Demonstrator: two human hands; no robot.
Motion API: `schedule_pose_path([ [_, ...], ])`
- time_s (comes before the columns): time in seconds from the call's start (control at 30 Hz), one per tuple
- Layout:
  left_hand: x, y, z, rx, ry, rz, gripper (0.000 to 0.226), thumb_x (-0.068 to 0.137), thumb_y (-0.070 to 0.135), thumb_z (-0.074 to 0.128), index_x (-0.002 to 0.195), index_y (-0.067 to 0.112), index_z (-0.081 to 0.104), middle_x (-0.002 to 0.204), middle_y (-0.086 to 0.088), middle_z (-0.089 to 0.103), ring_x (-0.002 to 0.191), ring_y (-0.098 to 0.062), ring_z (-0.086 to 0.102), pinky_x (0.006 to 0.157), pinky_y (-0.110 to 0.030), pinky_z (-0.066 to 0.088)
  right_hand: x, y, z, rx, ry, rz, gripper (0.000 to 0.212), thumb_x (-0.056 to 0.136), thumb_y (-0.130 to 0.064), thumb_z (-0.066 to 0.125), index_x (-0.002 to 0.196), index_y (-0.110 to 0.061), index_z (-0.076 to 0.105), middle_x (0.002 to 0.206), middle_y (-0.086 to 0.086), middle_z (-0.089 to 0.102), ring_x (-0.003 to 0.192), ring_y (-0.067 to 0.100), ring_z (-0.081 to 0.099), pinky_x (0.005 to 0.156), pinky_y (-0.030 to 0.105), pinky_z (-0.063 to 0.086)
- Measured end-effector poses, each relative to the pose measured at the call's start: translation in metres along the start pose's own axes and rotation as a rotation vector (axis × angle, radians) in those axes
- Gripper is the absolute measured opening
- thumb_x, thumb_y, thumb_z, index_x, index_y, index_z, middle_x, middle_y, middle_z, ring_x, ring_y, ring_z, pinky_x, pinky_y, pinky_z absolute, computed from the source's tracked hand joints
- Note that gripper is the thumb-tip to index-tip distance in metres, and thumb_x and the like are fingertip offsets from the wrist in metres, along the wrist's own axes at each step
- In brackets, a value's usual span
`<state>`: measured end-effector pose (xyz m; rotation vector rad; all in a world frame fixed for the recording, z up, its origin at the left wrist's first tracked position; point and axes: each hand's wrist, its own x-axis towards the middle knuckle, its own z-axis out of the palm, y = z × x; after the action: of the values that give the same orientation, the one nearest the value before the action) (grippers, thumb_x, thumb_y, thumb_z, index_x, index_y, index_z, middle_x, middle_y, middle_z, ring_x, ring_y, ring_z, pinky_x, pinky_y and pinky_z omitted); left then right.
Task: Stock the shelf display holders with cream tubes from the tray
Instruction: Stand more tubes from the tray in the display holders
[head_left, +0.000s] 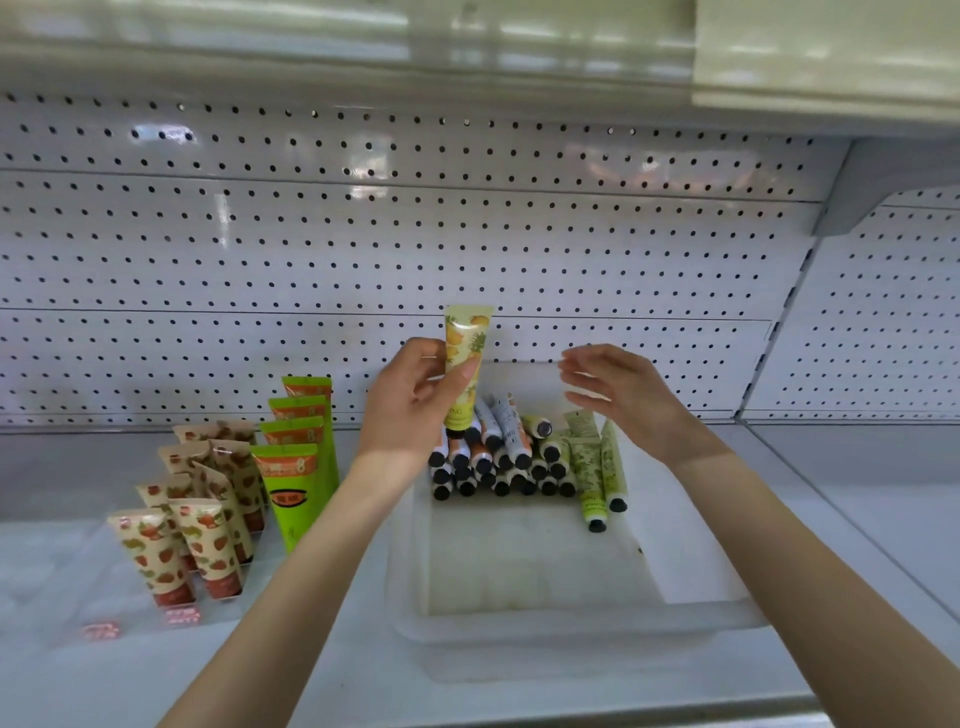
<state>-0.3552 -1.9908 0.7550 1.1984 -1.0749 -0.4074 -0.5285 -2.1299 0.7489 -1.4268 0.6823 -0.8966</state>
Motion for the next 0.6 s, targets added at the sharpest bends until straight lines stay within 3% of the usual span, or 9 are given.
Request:
schedule_pose_path([
  [0.13,-0.003,-0.003,-0.001,-0.021,-0.039,-0.038,0.009,0.084,0.014,0.064,0.086,0.019,0.057,0.090,-0.001,0.066,0.084,-0.018,0.063,0.081,-0.036,0.053,0.006,0.015,-0.007,-0.360,0.078,0.073,0.018,0.093,-0.009,0.055,0.110,-0.007,0.060,0.102,0.003,0.058,0.101,0.019,0.056,0.090,0.033,0.051],
  [0.23,-0.005,-0.004,0.000,-0.024,-0.048,-0.037,0.009,0.085,0.013,0.063,0.085,0.020,0.057,0.089,0.000,0.066,0.082,-0.015,0.063,0.079,-0.036,0.053,0.007,0.022,0.002,-0.619,0.005,0.058,0.029,0.093,-0.018,0.057,0.122,-0.014,0.057,0.114,-0.004,0.057,0.108,0.014,0.056,0.090,0.028,0.049],
  [0.37,-0.005,-0.004,0.000,-0.029,-0.046,-0.038,0.009,0.084,0.014,0.064,0.086,0.021,0.057,0.090,0.003,0.066,0.080,-0.010,0.064,0.078,-0.034,0.055,0.006,0.030,0.018,-1.045,-0.187,0.022,0.040,0.095,-0.027,0.051,0.134,-0.017,0.050,0.130,0.001,0.056,0.119,0.017,0.052,0.095,0.024,0.038],
  [0.5,-0.006,-0.005,-0.003,-0.028,-0.044,-0.043,0.009,0.084,0.015,0.064,0.088,0.020,0.058,0.093,-0.001,0.066,0.082,-0.014,0.064,0.082,-0.039,0.054,0.007,0.028,0.022,-1.110,-0.165,-0.029,0.031,0.093,-0.022,0.051,0.122,-0.014,0.061,0.106,0.006,0.067,0.093,0.020,0.060,0.074,0.019,0.041],
  [0.53,-0.006,-0.006,-0.004,-0.028,-0.047,-0.045,0.008,0.084,0.015,0.064,0.088,0.020,0.058,0.094,-0.002,0.066,0.084,-0.016,0.064,0.083,-0.040,0.054,0.008,0.028,0.021,-1.125,-0.159,-0.030,0.031,0.092,-0.019,0.052,0.121,-0.013,0.061,0.106,0.005,0.066,0.089,0.016,0.057,0.070,0.015,0.039],
  [0.6,-0.006,-0.007,-0.006,-0.025,-0.048,-0.047,0.009,0.084,0.017,0.064,0.090,0.019,0.059,0.096,-0.005,0.067,0.087,-0.018,0.064,0.084,-0.041,0.054,0.010,0.028,0.017,-1.146,-0.138,-0.019,0.036,0.088,-0.013,0.054,0.124,-0.011,0.058,0.118,0.004,0.063,0.096,0.013,0.054,0.076,0.014,0.036],
])
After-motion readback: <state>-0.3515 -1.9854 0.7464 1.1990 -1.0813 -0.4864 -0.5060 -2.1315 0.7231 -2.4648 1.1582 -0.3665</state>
